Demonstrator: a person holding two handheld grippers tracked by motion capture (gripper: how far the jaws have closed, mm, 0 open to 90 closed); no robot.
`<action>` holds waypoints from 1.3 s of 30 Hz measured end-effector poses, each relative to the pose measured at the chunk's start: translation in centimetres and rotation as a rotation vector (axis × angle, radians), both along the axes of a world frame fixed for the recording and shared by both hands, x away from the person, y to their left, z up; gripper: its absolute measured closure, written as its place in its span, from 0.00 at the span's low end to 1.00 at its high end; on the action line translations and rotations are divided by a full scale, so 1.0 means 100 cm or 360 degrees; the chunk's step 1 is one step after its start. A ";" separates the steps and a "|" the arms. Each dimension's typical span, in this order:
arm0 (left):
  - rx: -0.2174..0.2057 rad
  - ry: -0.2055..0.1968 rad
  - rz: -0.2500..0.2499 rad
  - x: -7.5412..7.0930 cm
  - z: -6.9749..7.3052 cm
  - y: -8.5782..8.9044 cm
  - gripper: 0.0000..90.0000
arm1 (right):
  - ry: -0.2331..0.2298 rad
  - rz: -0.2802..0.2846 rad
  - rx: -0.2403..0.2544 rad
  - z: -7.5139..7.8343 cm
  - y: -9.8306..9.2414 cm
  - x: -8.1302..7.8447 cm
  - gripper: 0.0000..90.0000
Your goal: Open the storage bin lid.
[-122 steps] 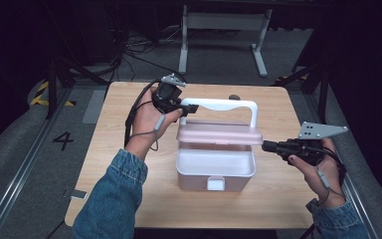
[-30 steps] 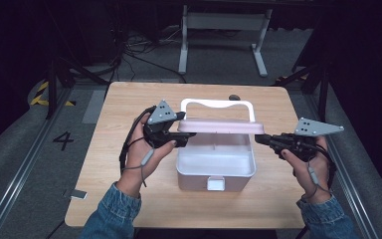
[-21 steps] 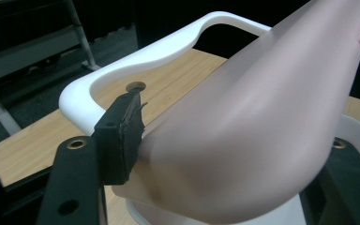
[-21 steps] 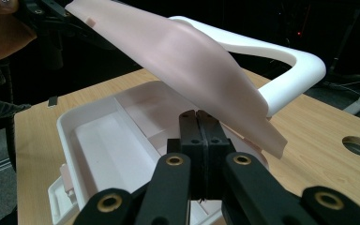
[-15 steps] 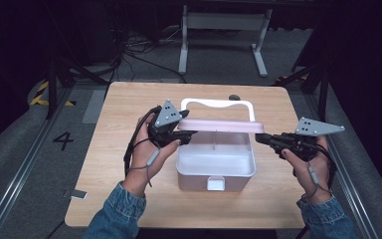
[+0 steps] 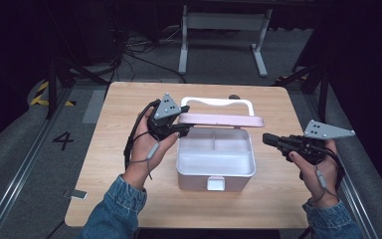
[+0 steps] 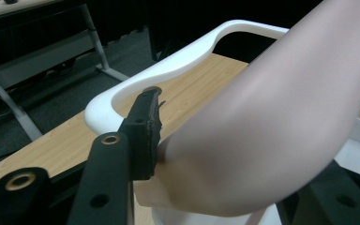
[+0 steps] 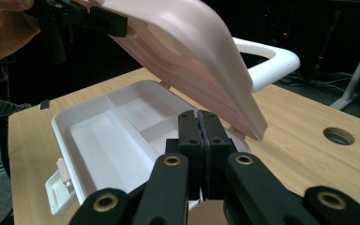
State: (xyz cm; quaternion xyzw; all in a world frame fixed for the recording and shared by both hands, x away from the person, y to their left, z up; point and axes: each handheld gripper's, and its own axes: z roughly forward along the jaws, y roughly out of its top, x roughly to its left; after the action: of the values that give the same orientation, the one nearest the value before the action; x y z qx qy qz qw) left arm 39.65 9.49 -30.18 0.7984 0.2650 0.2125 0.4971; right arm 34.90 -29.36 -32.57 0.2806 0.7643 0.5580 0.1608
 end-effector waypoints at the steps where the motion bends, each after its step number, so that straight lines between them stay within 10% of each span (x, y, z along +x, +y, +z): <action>1: 0.0006 0.0009 -0.0010 0.002 0.001 0.000 0.64 | 0.0000 -0.0004 0.0004 0.000 -0.001 -0.001 0.99; 24: 0.0030 0.0051 -0.0004 0.048 0.012 0.000 0.69 | 0.0042 -0.0165 -0.0011 -0.008 -0.031 -0.017 0.98; 39: -0.0079 0.0153 0.0061 0.084 0.006 -0.002 0.67 | 0.0061 -0.0172 -0.0010 -0.009 -0.033 -0.015 0.97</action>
State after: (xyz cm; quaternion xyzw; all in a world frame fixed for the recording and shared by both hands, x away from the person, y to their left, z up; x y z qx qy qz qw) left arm 48.02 9.32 -29.53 0.7899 0.3091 0.1767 0.4993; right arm 33.39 -32.70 -33.51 0.3315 0.7527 0.5405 0.1771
